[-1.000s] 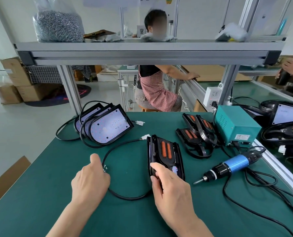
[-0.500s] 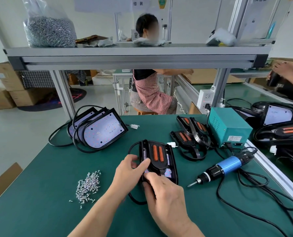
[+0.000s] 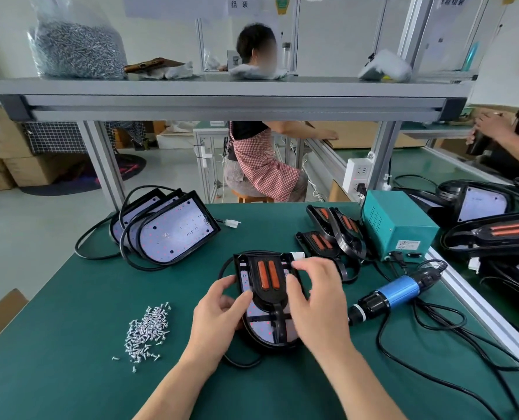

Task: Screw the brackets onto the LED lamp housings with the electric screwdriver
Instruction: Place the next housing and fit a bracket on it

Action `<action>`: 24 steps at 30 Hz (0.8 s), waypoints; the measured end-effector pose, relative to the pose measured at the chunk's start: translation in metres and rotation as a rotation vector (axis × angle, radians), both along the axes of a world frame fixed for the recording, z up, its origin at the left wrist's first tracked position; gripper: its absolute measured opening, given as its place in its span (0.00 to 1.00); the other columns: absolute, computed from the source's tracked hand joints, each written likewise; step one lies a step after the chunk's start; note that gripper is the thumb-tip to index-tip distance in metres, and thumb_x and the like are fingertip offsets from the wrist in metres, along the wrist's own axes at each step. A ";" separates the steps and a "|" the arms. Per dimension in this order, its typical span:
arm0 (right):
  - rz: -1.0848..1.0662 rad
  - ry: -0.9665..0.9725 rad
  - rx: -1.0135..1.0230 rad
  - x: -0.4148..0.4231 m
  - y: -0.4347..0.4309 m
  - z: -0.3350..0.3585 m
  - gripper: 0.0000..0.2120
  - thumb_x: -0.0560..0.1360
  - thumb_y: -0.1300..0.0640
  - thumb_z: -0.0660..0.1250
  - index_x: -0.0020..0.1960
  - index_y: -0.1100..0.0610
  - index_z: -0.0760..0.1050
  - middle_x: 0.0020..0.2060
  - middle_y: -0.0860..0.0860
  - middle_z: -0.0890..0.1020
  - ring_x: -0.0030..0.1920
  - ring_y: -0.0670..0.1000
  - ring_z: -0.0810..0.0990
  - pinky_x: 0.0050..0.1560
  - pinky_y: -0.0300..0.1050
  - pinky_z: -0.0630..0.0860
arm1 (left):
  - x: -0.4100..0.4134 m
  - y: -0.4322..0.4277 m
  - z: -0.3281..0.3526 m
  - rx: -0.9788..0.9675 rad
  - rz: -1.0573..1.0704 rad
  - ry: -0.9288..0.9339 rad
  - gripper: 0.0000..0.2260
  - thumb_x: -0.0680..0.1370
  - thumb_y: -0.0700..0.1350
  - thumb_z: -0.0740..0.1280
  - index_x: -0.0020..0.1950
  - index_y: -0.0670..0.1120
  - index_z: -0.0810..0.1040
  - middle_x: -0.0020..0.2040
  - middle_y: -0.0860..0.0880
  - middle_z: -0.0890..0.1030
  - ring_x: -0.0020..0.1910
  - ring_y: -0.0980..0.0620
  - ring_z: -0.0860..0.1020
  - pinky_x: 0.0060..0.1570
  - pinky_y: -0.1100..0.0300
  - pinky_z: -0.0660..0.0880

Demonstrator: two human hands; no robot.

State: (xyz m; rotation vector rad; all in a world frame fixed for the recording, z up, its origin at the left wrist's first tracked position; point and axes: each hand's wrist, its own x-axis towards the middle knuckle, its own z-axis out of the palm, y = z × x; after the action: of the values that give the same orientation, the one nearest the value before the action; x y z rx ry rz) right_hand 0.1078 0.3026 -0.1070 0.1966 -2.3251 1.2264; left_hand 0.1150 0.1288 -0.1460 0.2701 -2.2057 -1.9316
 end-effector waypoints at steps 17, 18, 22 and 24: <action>0.140 -0.609 -0.129 -0.017 0.000 -0.018 0.28 0.79 0.37 0.62 0.68 0.56 0.72 0.64 0.44 0.77 0.69 0.53 0.74 0.67 0.50 0.70 | 0.000 0.010 0.003 -0.355 0.178 -0.012 0.16 0.84 0.50 0.57 0.42 0.48 0.79 0.47 0.53 0.75 0.51 0.55 0.75 0.50 0.61 0.68; 0.139 -0.607 -0.151 -0.015 0.001 -0.018 0.26 0.79 0.39 0.63 0.68 0.56 0.72 0.63 0.42 0.76 0.69 0.52 0.74 0.67 0.49 0.70 | -0.002 0.008 0.001 -0.404 0.168 -0.026 0.18 0.85 0.50 0.57 0.39 0.47 0.78 0.48 0.53 0.74 0.52 0.51 0.73 0.53 0.58 0.67; 0.150 -0.594 -0.257 -0.012 0.004 -0.019 0.10 0.81 0.46 0.63 0.55 0.52 0.76 0.51 0.44 0.83 0.54 0.48 0.80 0.52 0.44 0.74 | -0.007 -0.003 0.000 -0.755 0.123 -0.081 0.21 0.84 0.55 0.53 0.43 0.50 0.82 0.51 0.53 0.72 0.54 0.48 0.65 0.62 0.55 0.63; 0.163 -0.599 -0.341 -0.011 0.004 -0.019 0.07 0.81 0.49 0.64 0.54 0.52 0.76 0.50 0.45 0.83 0.53 0.47 0.80 0.51 0.42 0.74 | -0.005 -0.006 0.002 -0.771 0.119 -0.090 0.22 0.84 0.56 0.53 0.41 0.52 0.82 0.52 0.53 0.72 0.53 0.49 0.64 0.62 0.55 0.63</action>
State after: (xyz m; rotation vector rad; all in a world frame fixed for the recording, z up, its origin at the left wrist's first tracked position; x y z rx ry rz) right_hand 0.0964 0.3068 -0.1262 -0.1227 -2.5578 1.9535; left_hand 0.1098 0.1224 -0.1441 0.3465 -2.7109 -0.9103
